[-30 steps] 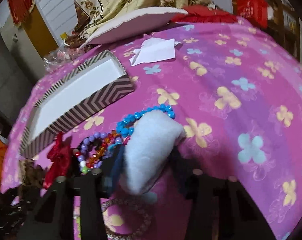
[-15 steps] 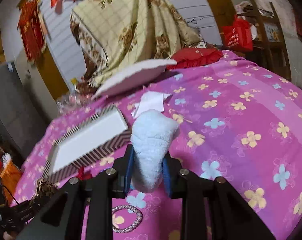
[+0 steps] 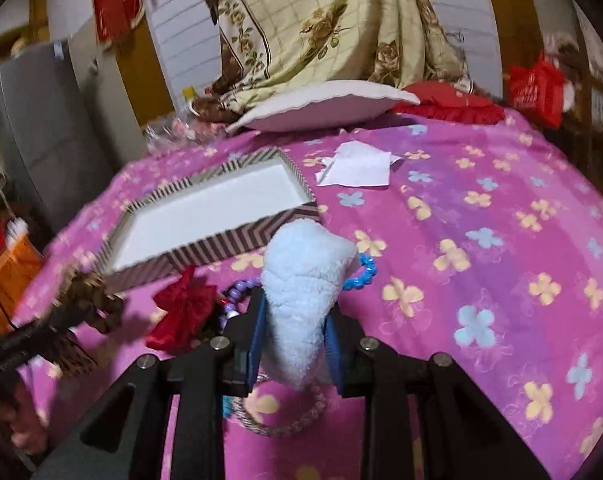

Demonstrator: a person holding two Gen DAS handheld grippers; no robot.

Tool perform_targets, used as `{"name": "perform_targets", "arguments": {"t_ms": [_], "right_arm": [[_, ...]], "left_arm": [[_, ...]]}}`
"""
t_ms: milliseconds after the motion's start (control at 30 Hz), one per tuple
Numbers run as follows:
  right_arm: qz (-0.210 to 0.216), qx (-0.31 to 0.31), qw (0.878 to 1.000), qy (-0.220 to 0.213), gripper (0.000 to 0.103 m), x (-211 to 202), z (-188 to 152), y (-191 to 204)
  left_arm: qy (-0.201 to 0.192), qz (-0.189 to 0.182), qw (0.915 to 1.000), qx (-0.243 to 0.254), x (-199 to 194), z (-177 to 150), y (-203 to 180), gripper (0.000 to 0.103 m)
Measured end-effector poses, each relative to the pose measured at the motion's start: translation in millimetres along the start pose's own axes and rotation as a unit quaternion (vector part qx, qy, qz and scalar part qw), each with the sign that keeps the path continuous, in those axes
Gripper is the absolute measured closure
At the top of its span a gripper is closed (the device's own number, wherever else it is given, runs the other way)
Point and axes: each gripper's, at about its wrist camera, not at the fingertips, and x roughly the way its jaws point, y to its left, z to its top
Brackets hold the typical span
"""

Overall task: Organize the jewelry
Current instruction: 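Lower the ribbon bow and scrunchie into the box with left while right drops the white pouch in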

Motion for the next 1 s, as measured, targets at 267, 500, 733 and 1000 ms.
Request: {"name": "perform_targets", "arguments": {"t_ms": [267, 500, 733, 1000], "right_arm": [[-0.074, -0.009, 0.997, 0.029, 0.074, 5.8, -1.3, -3.7], [-0.096, -0.024, 0.995, 0.022, 0.071, 5.3, -1.8, -2.8], [-0.093, -0.022, 0.995, 0.014, 0.070, 6.7, 2.1, 2.8], [-0.080, -0.043, 0.996, -0.009, 0.070, 3.0, 7.0, 27.4]], "left_arm": [[0.016, 0.020, 0.9997, -0.003, 5.8, -2.7, 4.9, 0.103], [0.014, 0.017, 0.9997, -0.002, 4.3, -1.9, 4.4, 0.103], [0.014, 0.019, 0.9997, -0.004, 4.1, -2.2, 5.1, 0.103], [0.014, 0.017, 0.9998, -0.004, 3.1, -2.3, 5.4, 0.103]]}}
